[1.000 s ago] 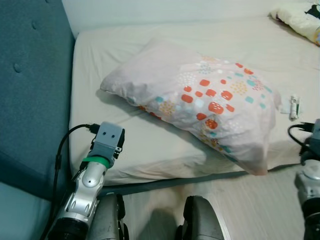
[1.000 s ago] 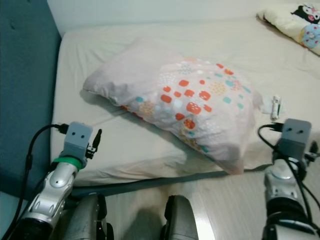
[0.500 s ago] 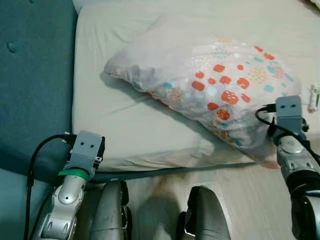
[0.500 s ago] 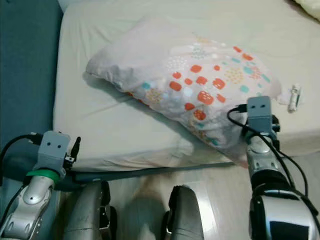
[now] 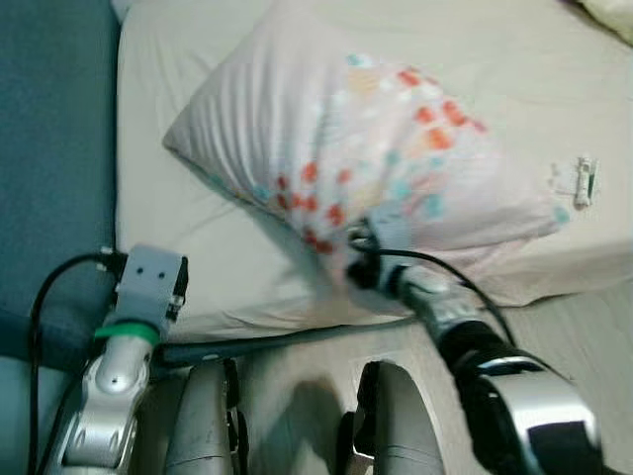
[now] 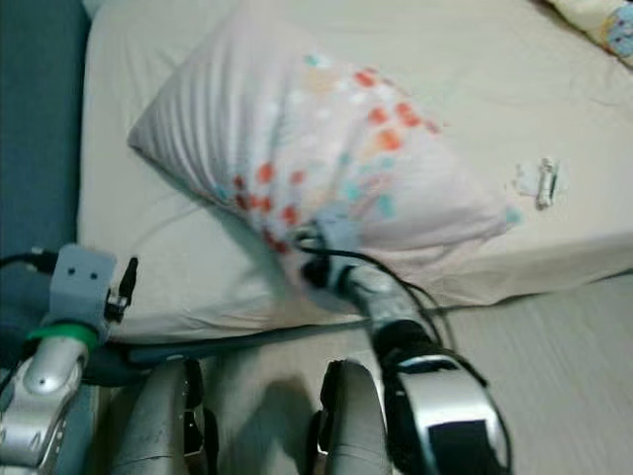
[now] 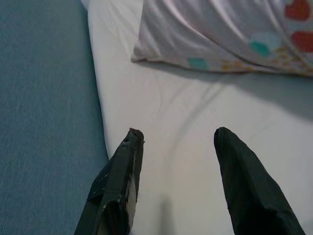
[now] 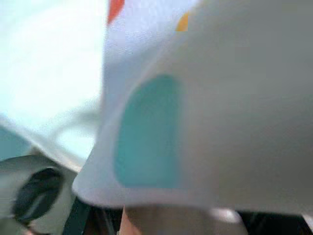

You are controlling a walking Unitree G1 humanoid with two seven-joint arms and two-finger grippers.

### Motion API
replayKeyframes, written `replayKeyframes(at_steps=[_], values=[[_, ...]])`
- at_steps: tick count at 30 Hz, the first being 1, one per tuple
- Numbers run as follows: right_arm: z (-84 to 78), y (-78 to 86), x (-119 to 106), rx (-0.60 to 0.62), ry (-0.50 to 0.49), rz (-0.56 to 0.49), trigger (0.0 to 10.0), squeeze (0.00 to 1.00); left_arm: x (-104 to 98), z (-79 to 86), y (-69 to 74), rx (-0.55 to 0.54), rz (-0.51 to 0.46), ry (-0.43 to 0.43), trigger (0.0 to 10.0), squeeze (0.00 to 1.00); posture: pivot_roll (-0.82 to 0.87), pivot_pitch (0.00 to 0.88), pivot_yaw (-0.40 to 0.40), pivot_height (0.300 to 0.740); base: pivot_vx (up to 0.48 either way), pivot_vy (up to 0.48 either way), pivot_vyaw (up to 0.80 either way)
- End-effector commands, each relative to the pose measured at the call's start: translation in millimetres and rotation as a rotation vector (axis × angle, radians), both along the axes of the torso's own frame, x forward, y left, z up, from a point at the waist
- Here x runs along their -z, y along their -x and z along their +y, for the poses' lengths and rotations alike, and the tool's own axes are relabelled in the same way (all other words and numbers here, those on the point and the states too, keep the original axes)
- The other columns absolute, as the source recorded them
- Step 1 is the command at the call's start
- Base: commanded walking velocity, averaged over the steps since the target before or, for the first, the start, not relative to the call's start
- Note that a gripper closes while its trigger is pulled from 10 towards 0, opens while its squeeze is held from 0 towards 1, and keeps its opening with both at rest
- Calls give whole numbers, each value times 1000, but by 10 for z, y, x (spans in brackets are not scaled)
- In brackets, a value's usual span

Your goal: Clean up the room

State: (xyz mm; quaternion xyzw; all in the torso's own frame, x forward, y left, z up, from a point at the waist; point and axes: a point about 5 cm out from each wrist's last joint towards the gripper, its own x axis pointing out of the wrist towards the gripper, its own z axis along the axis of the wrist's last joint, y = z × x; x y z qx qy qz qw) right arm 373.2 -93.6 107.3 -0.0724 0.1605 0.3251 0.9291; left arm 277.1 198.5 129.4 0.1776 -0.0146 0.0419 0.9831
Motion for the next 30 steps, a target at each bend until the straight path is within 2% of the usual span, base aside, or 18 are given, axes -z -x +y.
replayKeyframes(at_steps=[1,3,5,7,8,10,11,12,14,17,18,19,22,23,25,26,28,30], values=[[385,2,-209,-173,-118,-5,10000,0,45,36,16,-26,25,10,10000,0,265,218,28,605,0,0,0],[798,-59,-897,-361,-378,-136,10000,0,-20,5,-46,-26,3,21,10000,0,261,198,25,605,0,0,0],[891,-52,-1110,-422,-457,-175,10000,0,-36,-5,-67,-26,0,25,10000,0,258,193,25,605,0,0,0],[892,-55,-1161,-432,-475,-186,10000,0,-40,-8,-69,-26,-1,25,10000,0,258,193,25,605,0,0,0],[847,-85,-1461,-439,-575,-264,10000,0,-66,-23,-102,-21,-13,28,10000,0,235,171,29,605,0,0,0],[847,-85,-1461,-439,-575,-264,10000,0,-66,-23,-102,-21,-13,28,10000,0,235,171,29,605,0,0,0],[671,-77,-1978,-469,-716,-417,10000,0,-147,-49,-193,-10,-41,37,10000,0,209,155,34,605,0,0,0],[589,-64,-2087,-478,-725,-467,10000,0,-192,-59,-230,-6,-53,40,10000,0,207,153,34,605,0,0,0],[537,-57,-2093,-480,-717,-483,10000,0,-225,-64,-253,-3,-64,40,10000,0,203,151,34,605,0,0,0],[466,-31,-1871,-467,-682,-446,10000,0,-291,-54,-282,6,-86,28,10000,0,194,149,34,605,0,0,0],[441,-5,-1676,-455,-662,-400,10000,0,-324,-42,-295,11,-98,17,10000,0,188,147,33,605,0,0,0],[441,-5,-1676,-455,-662,-400,10000,0,-324,-42,-295,11,-98,17,10000,0,188,147,33,605,0,0,0],[408,138,-908,-360,-617,-198,10000,0,-405,34,-290,57,-106,-33,10000,0,179,147,34,605,0,0,0],[408,138,-908,-360,-617,-198,10000,0,-405,34,-290,57,-106,-33,10000,0,179,147,34,605,0,0,0],[360,332,-345,-296,-593,-20,10000,0,-442,86,-256,141,-76,-63,10000,0,171,146,38,605,0,0,0],[360,332,-345,-296,-593,-20,10000,0,-442,86,-256,141,-76,-63,10000,0,171,146,38,605,0,0,0],[198,557,285,-157,-518,164,10000,0,-463,143,-218,218,-28,-73,10000,0,157,143,46,605,0,0,0],[198,557,285,-157,-518,164,10000,0,-463,143,-218,218,-28,-73,10000,0,157,143,46,605,0,0,0]])
